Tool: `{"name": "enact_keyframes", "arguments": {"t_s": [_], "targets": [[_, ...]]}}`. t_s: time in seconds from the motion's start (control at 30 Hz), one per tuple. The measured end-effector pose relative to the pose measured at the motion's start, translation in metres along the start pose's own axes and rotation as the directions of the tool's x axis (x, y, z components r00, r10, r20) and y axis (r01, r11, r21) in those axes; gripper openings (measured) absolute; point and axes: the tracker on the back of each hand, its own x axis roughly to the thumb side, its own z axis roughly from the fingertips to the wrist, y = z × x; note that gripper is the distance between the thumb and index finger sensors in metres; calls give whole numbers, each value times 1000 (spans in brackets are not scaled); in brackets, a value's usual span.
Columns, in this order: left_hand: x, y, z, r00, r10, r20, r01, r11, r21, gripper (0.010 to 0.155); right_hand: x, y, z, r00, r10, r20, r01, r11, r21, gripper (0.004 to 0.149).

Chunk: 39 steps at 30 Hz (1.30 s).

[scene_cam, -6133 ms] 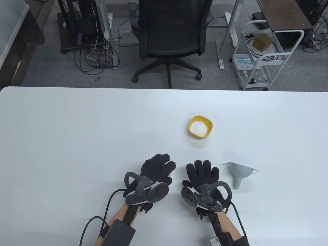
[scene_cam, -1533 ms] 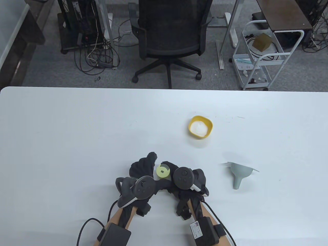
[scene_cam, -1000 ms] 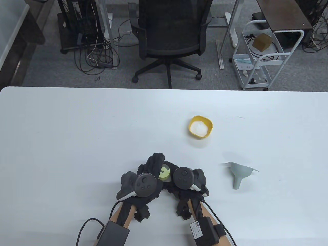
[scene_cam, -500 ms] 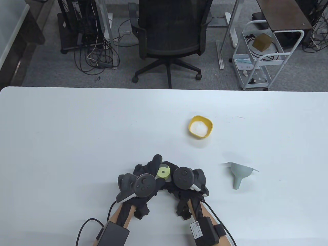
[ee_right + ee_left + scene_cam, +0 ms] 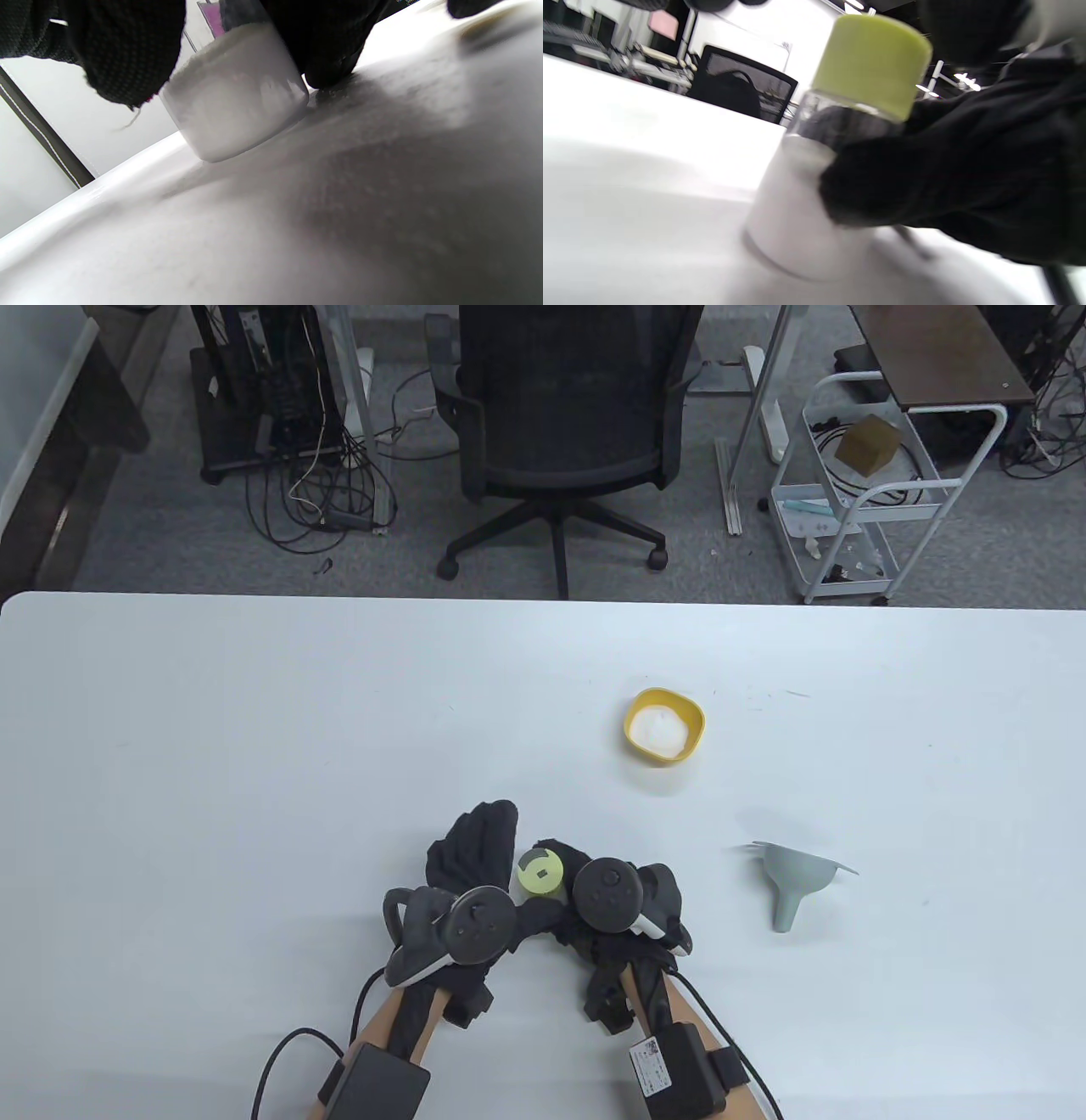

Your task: Unscrew the press dispenser and pour salt into it

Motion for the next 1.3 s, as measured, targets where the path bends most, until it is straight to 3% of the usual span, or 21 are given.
{"name": "enact_keyframes", "arguments": {"t_s": [0.17,0.3,0.43,1.1,1.2,1.3], "targets": [[0,-2,-2,991,114,73,-111,993,-47,94,0,0,0,1000,-1,1,1,1000,3,89],[4,-6,-3,993,63,98,-54,994,-95,86,0,0,0,1000,-3,0,3,1000,4,89],[4,-6,-3,996,29,79,-23,997,-74,83,0,0,0,1000,-2,1,2,1000,5,89],[4,-6,0,995,-97,-14,97,994,44,96,-1,0,0,1000,-5,-2,5,1000,7,89],[3,-6,0,994,-104,-36,106,992,62,100,-1,0,0,1000,-5,-2,5,1000,7,88],[4,-4,1,993,-106,-41,109,992,63,116,-1,0,0,1000,-5,-2,5,1000,7,88]]}}
